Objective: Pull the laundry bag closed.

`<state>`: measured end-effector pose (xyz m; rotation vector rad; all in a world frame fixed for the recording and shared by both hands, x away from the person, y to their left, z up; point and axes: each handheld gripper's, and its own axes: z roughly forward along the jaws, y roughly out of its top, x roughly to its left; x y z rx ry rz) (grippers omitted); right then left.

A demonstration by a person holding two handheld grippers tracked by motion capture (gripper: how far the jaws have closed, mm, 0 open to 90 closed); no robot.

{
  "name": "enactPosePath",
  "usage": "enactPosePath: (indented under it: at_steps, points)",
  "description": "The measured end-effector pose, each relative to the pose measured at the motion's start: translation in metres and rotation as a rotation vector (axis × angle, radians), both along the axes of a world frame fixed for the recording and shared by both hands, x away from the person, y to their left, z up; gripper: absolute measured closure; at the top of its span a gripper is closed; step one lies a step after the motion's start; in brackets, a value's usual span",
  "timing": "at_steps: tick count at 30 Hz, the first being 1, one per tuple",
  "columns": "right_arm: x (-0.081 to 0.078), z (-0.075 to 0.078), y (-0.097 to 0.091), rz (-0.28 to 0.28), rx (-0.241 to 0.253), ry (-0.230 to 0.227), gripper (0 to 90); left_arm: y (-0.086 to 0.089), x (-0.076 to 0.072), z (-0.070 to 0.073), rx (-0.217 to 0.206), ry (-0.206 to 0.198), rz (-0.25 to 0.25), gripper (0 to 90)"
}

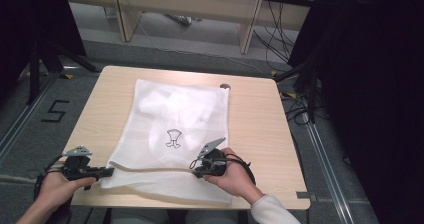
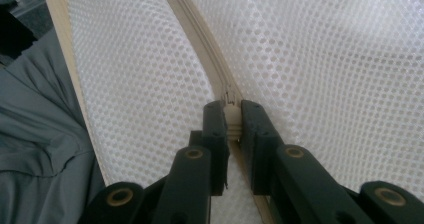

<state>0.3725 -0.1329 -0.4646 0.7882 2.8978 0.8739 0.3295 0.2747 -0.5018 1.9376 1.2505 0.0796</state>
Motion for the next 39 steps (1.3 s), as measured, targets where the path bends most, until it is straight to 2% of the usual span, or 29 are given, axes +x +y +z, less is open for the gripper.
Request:
enactPosePath:
  at_steps: [10,11,13,15,18,21,25,26,39]
  points:
    - [0.000,0.000,-0.007,-0.002,-0.009,0.000,82.6,0.000,0.000,0.000,0.003,0.000,0.000,85.6]
    - [0.000,0.000,-0.008,-0.011,-0.010,0.015,82.6,0.000,0.000,0.000,0.003,0.001,0.000,85.6]
    - [0.001,-0.002,-0.010,0.011,-0.005,-0.004,82.6,0.000,0.000,0.000,0.003,0.001,0.001,85.6]
    - [0.001,-0.002,-0.012,0.006,-0.003,0.000,82.6,-0.001,0.000,-0.001,0.000,-0.007,0.008,85.6]
    - [0.000,-0.002,-0.014,0.000,-0.008,-0.009,82.6,0.000,0.000,0.000,0.005,0.002,0.001,85.6]
    - [0.001,-0.002,-0.016,0.004,-0.008,-0.005,82.6,0.000,0.000,0.000,0.004,0.001,0.001,85.6]
    - [0.000,-0.002,-0.020,-0.018,-0.011,-0.005,82.6,0.000,0.000,0.000,0.004,-0.001,0.004,85.6]
    - [-0.001,-0.003,-0.020,-0.024,-0.002,0.007,82.6,0.000,0.000,0.000,0.002,-0.003,0.005,85.6]
    - [0.000,-0.002,-0.027,-0.018,-0.005,0.001,82.6,0.000,0.000,0.000,0.003,0.001,0.002,85.5]
